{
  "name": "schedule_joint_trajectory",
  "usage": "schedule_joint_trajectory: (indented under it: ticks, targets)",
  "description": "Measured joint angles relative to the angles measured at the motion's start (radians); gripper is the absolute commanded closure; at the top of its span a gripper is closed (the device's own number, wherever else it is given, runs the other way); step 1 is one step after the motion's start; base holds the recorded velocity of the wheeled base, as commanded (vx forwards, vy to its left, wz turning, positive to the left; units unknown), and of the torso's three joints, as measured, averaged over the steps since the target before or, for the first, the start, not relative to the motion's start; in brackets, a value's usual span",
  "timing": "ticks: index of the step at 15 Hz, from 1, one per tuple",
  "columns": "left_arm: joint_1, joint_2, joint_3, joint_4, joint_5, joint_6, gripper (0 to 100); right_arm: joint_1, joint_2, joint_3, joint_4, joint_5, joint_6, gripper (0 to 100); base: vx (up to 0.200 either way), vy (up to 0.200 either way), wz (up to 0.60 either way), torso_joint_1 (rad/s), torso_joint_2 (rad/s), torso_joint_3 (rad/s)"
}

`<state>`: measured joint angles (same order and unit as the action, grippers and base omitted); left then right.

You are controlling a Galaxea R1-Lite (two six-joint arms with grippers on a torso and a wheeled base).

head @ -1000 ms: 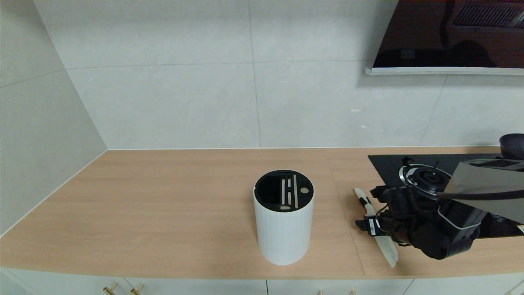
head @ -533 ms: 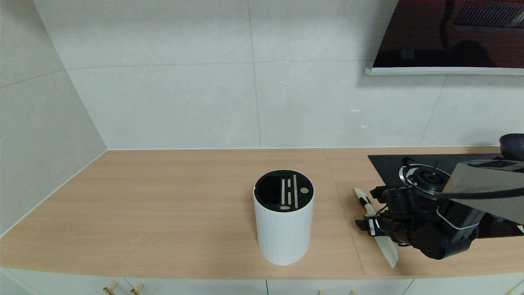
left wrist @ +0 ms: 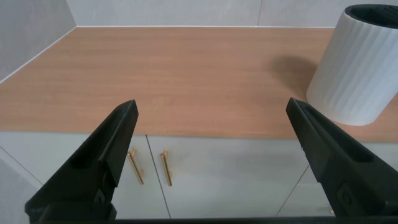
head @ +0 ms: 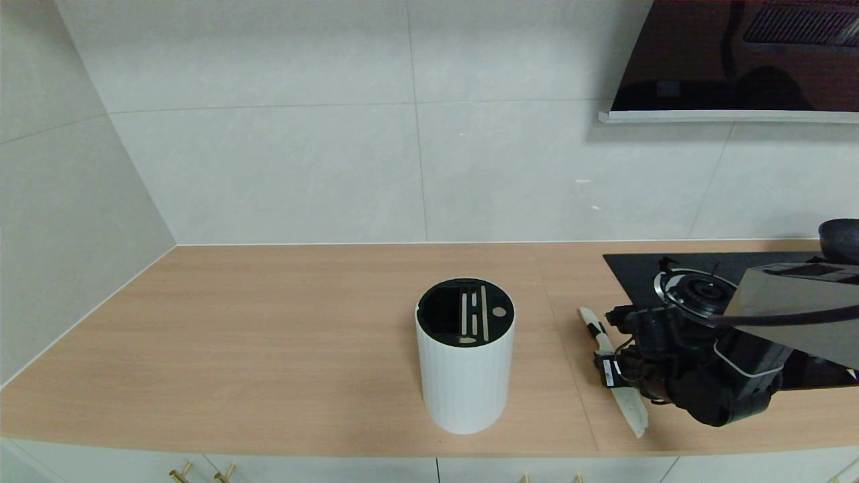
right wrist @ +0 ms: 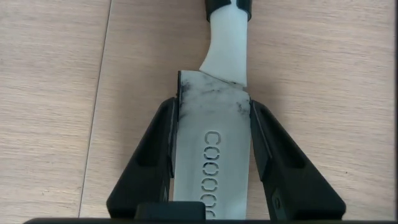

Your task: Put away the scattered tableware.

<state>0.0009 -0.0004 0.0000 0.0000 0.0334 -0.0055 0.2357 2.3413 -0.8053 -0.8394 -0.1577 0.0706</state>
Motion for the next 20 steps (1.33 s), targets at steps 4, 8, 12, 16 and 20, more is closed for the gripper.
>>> schedule_joint_trajectory:
  ticks: [4, 8, 12, 16, 20]
  targets:
    - [0.0, 0.0, 0.0, 0.0, 0.0, 0.001, 0, 0.0, -0.042, 0.015, 0.013, 0.0, 0.0, 100, 0.0, 0.0, 0.0, 0.0, 0.0, 0.0]
    - [0.0, 0.0, 0.0, 0.0, 0.0, 0.0, 0, 0.004, -0.182, 0.062, 0.009, 0.0, -0.001, 100, 0.0, 0.0, 0.0, 0.0, 0.0, 0.0]
    - [0.0, 0.0, -0.002, -0.009, -0.001, -0.002, 0, 0.051, -0.379, 0.131, 0.006, 0.001, -0.013, 100, 0.0, 0.0, 0.0, 0.0, 0.0, 0.0]
    - [-0.004, 0.016, -0.123, 0.022, -0.18, -0.033, 0, 0.118, -0.546, 0.142, 0.009, 0.001, -0.02, 100, 0.0, 0.0, 0.0, 0.0, 0.0, 0.0]
    - [-0.013, 0.231, -0.305, 0.076, -0.396, -0.036, 0, 0.178, -0.611, 0.014, 0.015, 0.001, -0.057, 100, 0.0, 0.0, 0.0, 0.0, 0.0, 0.0]
